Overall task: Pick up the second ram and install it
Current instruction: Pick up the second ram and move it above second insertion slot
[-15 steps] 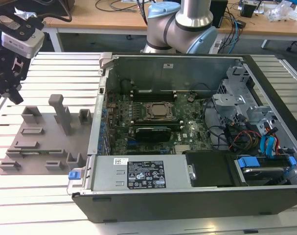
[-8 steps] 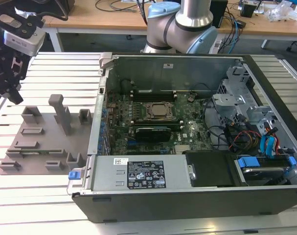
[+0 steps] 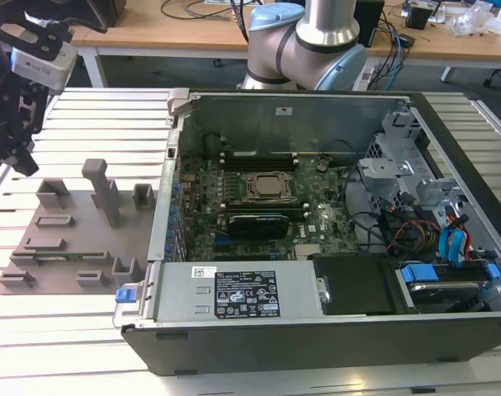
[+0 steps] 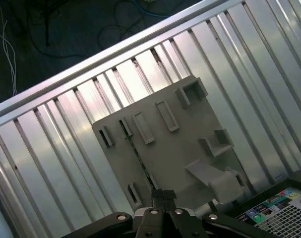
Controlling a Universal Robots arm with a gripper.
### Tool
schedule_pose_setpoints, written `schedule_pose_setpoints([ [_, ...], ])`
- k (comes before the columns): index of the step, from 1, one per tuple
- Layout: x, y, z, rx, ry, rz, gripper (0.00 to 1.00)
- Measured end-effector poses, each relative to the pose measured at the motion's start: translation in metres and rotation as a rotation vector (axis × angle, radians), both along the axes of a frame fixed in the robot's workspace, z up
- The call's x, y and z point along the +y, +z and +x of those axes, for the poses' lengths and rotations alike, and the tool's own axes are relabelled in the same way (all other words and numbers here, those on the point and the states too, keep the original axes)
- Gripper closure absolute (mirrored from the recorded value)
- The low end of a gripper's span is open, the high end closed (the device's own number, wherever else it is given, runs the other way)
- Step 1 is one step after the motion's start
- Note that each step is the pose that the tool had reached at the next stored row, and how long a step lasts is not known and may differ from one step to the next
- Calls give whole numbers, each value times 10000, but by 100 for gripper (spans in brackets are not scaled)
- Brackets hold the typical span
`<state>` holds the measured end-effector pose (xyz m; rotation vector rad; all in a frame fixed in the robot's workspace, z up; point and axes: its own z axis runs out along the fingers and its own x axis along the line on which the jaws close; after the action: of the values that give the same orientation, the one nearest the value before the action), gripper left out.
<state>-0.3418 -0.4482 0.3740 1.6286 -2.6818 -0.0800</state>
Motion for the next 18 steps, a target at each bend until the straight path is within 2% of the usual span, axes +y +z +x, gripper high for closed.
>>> schedule_pose_setpoints([
  [18,0,0,0,0,1874,0,90],
])
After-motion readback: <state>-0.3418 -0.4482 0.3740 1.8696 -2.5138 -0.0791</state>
